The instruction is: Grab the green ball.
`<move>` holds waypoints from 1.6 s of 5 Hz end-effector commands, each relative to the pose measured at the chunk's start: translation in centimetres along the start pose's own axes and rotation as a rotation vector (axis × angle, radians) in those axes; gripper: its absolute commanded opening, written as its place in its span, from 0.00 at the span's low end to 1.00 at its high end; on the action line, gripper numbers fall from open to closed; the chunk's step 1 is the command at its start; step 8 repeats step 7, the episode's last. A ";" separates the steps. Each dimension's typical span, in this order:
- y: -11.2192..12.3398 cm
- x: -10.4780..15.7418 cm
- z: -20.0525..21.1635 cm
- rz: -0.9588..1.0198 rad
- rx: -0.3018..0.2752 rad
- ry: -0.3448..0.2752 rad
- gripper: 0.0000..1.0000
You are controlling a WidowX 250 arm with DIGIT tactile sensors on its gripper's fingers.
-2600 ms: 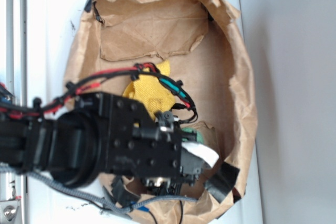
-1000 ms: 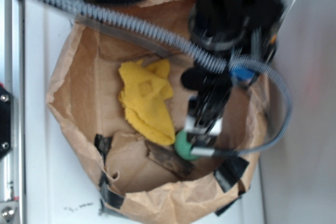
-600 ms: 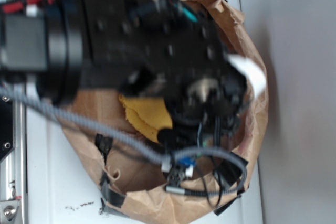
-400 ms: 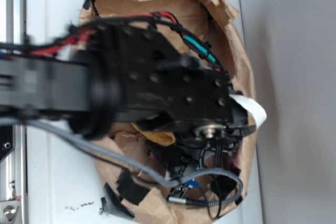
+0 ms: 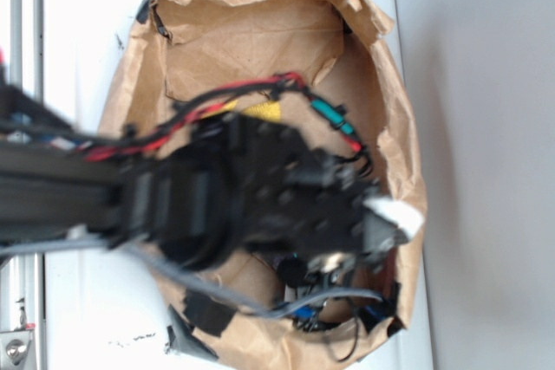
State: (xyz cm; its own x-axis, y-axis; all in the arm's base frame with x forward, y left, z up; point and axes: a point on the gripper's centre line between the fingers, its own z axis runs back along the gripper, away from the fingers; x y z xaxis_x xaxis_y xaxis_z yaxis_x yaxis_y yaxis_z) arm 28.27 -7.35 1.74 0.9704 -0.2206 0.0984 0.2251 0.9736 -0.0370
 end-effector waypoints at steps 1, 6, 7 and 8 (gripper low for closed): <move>-0.6 -1.0 1.3 -0.067 -0.024 0.028 0.00; 9.2 -2.7 18.4 0.120 -0.060 -0.122 0.00; 9.8 -3.9 17.9 0.113 0.036 -0.152 0.00; 9.8 -3.9 17.9 0.113 0.036 -0.152 0.00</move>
